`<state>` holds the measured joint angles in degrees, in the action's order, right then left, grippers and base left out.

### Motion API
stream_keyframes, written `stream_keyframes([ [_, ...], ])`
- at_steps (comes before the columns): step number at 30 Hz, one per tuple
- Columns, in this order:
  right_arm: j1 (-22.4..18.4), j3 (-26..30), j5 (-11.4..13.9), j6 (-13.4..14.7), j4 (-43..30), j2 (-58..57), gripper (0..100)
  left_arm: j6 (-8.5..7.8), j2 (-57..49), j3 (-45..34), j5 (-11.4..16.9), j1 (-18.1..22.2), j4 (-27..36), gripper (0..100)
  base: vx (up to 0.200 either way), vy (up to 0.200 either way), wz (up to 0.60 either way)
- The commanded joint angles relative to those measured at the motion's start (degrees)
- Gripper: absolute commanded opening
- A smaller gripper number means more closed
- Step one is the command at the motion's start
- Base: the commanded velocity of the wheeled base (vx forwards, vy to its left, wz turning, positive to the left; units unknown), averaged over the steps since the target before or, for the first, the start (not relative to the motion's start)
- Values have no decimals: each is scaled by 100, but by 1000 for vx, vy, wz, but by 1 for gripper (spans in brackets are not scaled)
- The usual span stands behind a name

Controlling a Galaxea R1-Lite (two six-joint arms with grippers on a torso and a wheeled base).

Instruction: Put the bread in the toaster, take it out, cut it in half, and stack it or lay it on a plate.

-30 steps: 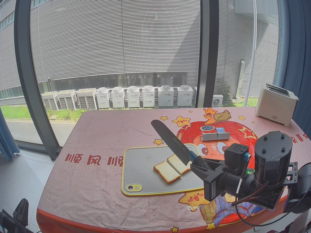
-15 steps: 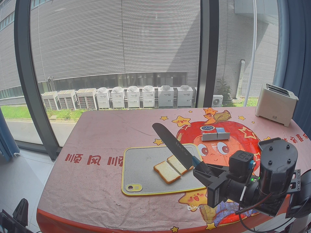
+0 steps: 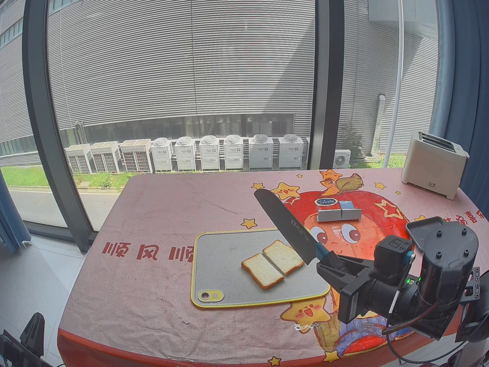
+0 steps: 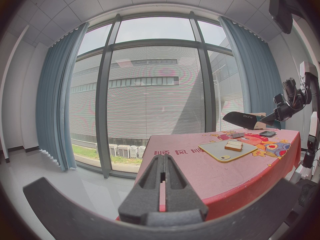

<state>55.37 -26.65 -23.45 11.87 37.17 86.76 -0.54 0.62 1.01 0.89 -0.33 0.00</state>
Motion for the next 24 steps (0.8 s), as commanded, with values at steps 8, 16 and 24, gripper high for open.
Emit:
stream_keyframes([
  [8,-202,-16,-54,8,18,16,0,1,-62,-101,-1,-2,0,0,0,0,0],
  [16,-316,11,-63,17,10,51,0,1,-62,-101,-1,-2,0,0,0,0,0],
  [24,-343,-7,-212,26,-26,95,0,1,-62,-101,-1,-2,0,0,0,0,0],
])
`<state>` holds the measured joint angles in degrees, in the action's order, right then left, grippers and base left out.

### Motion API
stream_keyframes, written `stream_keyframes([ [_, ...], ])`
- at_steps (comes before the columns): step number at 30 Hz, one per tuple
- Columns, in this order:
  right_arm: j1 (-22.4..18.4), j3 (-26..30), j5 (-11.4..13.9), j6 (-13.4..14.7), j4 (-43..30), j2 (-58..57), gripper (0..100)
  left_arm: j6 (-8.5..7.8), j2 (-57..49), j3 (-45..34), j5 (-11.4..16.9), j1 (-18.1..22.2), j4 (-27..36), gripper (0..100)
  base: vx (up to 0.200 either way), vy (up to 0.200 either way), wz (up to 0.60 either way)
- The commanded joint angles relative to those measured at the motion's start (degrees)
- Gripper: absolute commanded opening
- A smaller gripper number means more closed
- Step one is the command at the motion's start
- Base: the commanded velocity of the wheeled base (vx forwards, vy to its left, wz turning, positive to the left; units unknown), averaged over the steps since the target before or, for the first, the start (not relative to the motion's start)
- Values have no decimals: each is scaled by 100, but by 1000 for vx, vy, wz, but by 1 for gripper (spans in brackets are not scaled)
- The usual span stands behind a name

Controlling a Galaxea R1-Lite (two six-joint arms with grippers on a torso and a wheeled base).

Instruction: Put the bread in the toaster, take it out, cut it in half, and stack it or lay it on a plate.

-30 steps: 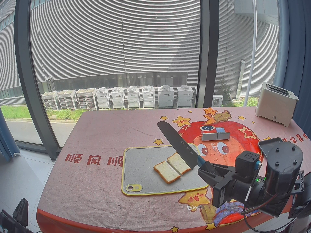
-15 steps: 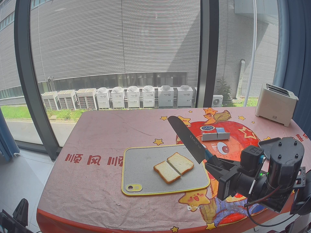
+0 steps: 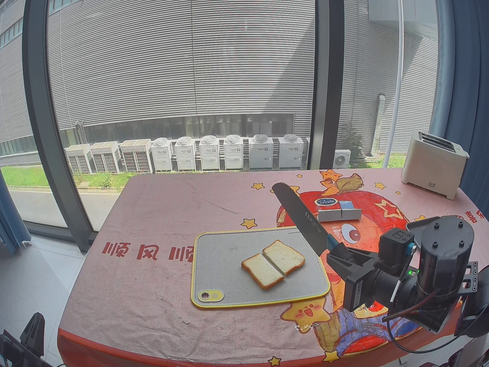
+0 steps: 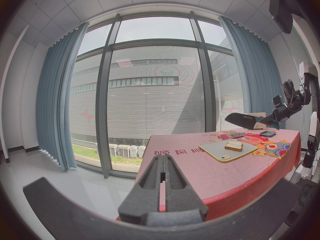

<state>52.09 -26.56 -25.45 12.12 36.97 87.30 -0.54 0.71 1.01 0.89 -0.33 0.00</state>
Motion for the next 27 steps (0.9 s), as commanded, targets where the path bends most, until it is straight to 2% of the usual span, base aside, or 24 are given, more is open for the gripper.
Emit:
stream_keyframes([
  [1,-41,-24,-21,1,-6,42,0,1,-71,-101,-1,-2,0,0,0,0,0],
  [7,-199,-42,-12,1,29,24,0,1,-71,-101,-1,-2,-9,0,0,0,0],
  [27,-208,20,-12,1,29,-37,0,1,-71,-101,-1,-2,0,0,0,0,0],
])
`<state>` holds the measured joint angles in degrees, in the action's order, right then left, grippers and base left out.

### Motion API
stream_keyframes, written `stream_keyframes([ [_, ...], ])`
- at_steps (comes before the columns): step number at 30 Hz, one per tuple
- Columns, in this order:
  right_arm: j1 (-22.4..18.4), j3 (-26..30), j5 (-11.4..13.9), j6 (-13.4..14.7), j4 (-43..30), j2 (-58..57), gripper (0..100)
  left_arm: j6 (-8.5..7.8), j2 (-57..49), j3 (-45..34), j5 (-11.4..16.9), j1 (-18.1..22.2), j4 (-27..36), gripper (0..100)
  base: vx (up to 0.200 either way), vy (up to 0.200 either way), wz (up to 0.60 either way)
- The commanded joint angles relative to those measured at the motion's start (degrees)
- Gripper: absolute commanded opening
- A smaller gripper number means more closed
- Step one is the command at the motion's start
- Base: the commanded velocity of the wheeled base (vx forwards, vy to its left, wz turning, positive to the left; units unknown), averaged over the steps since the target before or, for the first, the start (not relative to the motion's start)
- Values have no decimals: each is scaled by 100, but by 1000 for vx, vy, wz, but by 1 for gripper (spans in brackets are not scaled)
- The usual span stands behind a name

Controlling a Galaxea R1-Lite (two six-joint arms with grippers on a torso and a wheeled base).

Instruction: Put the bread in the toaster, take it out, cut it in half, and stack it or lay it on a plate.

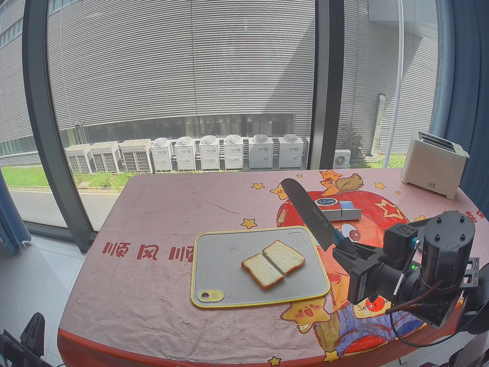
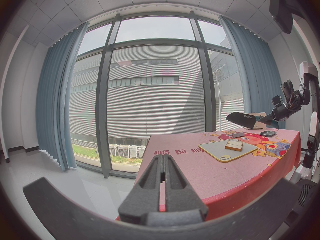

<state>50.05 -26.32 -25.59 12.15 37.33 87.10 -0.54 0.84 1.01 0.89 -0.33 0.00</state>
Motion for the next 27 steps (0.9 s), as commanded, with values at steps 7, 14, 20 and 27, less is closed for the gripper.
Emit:
stream_keyframes([
  [7,4,4,-8,-3,3,9,0,1,-84,-101,-1,-2,0,0,0,0,0],
  [14,4,4,-8,-11,3,-35,0,1,-84,-101,-1,-2,0,0,0,0,0],
  [20,13,4,-8,-20,3,-27,0,1,-84,-101,-1,-2,0,0,0,0,0],
  [27,13,4,1,-20,3,-35,0,1,-84,-101,-1,-2,0,0,0,0,0],
])
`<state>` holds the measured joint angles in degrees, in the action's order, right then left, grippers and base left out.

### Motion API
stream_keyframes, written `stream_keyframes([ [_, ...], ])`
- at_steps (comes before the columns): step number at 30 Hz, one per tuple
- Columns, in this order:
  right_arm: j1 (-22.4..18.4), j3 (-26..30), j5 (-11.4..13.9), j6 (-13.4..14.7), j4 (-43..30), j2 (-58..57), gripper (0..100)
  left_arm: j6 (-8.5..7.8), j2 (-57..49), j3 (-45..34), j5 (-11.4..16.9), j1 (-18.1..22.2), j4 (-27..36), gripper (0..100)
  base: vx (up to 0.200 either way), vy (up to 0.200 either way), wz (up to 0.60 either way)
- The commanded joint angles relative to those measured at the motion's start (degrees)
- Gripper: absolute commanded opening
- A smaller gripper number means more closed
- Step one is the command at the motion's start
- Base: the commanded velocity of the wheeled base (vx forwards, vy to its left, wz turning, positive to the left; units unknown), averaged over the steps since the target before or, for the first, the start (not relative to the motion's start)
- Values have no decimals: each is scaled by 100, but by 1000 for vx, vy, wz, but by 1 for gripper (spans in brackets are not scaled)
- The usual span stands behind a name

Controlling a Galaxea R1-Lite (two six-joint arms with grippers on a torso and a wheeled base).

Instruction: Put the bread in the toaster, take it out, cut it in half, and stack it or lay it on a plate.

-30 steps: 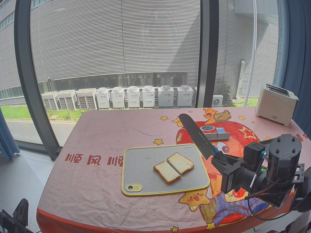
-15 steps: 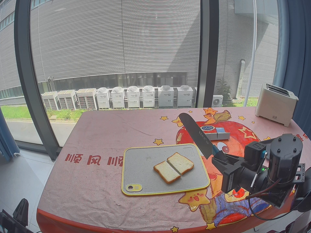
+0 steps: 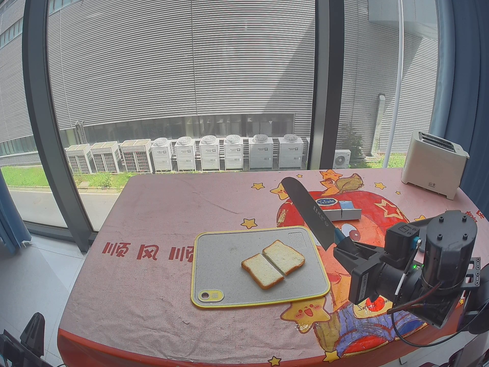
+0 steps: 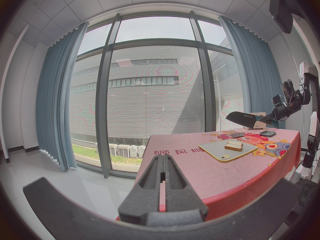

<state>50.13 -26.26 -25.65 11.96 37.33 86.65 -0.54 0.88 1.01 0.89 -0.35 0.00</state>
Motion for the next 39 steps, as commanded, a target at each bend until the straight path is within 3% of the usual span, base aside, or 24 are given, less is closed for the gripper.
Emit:
stream_keyframes([
  [1,6,7,7,-1,3,27,0,1,-88,-101,-1,0,0,0,0,0,0],
  [39,-3,77,-2,8,3,-25,0,1,-88,-101,-1,0,0,0,0,0,0],
])
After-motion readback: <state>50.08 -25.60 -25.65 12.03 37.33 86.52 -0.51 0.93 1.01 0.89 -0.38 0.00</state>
